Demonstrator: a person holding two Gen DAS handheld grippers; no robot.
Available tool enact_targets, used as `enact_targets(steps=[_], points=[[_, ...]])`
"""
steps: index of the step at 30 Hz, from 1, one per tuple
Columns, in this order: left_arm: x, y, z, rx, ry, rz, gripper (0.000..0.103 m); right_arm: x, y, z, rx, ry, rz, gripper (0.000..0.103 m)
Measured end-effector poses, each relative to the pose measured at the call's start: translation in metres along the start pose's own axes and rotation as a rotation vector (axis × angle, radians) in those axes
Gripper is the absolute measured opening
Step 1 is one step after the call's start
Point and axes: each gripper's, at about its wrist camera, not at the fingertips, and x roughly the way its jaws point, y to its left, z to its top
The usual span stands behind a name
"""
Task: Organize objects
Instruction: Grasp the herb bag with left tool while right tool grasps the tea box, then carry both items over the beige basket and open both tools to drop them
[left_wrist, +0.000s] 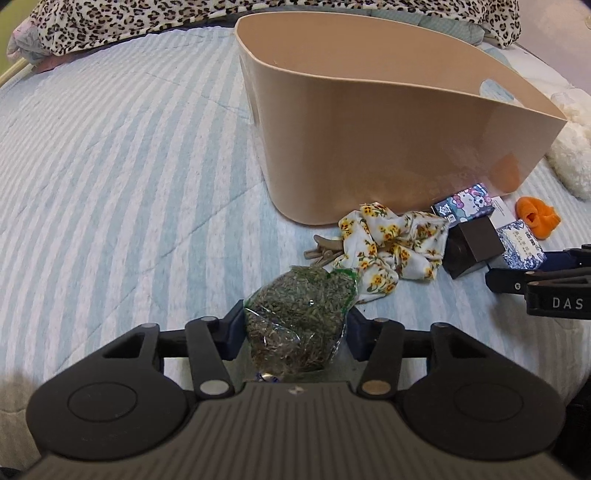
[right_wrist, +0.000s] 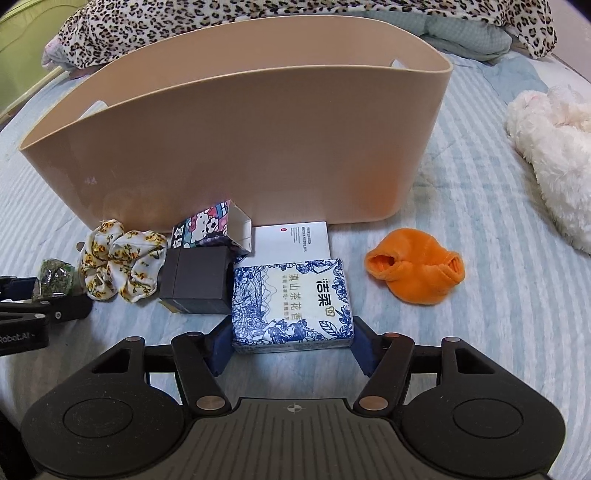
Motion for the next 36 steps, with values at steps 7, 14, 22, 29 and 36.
enact_targets(steps=[7, 14, 22, 29, 36], points=[[-0.019, -0.002, -0.012, -0.009, 0.001, 0.003, 0.051, -0.010, 0.003, -0.008, 0.013, 0.004, 0.013, 0.061], [-0.044, -0.003, 0.006, -0.011, -0.077, -0.001, 0.051, -0.033, -0.016, -0.023, 0.037, -0.041, 0.030, 0.061], [-0.086, -0.008, 0.035, -0.002, -0.215, -0.001, 0.051, -0.083, -0.025, 0.000, 0.052, -0.164, 0.033, 0.061], [-0.092, -0.017, 0.081, 0.032, -0.292, 0.031, 0.051, -0.119, -0.029, 0.039, 0.056, -0.271, 0.063, 0.061], [-0.071, -0.034, 0.132, 0.046, -0.326, 0.046, 0.051, -0.120, -0.029, 0.081, 0.028, -0.329, 0.077, 0.061]])
